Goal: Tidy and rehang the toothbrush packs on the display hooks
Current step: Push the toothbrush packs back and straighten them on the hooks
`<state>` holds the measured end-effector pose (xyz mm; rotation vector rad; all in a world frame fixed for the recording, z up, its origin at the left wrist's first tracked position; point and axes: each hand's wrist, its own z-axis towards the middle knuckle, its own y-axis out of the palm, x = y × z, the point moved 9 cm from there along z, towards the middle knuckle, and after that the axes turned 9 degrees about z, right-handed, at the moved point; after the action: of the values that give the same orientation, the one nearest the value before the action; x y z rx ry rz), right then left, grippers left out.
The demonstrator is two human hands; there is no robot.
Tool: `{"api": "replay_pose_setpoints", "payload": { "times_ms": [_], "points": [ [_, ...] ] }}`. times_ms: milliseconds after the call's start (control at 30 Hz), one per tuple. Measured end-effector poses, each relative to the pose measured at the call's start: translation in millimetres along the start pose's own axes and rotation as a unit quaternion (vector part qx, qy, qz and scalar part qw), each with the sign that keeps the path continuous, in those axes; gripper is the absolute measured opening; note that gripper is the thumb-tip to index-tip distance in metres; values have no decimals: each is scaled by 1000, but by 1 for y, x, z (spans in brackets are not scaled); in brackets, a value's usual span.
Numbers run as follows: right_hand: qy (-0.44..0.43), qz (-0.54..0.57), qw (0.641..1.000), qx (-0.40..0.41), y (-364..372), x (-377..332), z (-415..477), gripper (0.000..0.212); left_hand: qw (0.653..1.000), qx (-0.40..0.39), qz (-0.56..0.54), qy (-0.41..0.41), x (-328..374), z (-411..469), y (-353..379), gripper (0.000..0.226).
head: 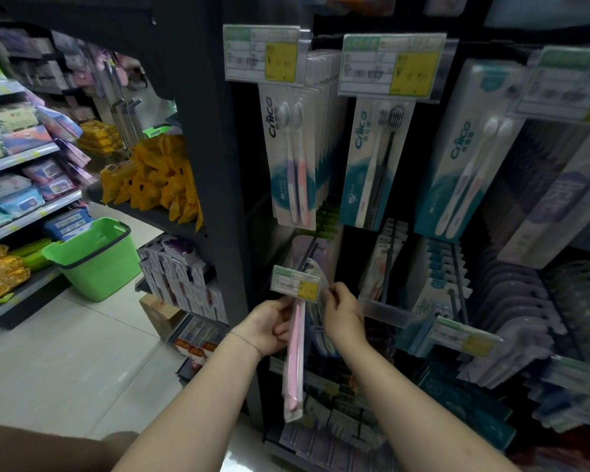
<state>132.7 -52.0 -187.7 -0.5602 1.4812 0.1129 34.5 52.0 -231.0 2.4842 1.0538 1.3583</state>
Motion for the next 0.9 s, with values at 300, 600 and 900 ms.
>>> {"api": "replay_pose_setpoints", "payload": {
  "times_ms": [300,600,900],
  "points": [
    [-4,-13,1000,9,4,2,3,19,985,150,26,76,13,1,-58,33],
    [-22,13,1000,-7,10,2,-8,26,935,220,197,195,22,-22,-67,23],
    [-40,30,999,-16,12,0,-32,28,880,235,308,276,36,-39,-65,26]
  ]
}}
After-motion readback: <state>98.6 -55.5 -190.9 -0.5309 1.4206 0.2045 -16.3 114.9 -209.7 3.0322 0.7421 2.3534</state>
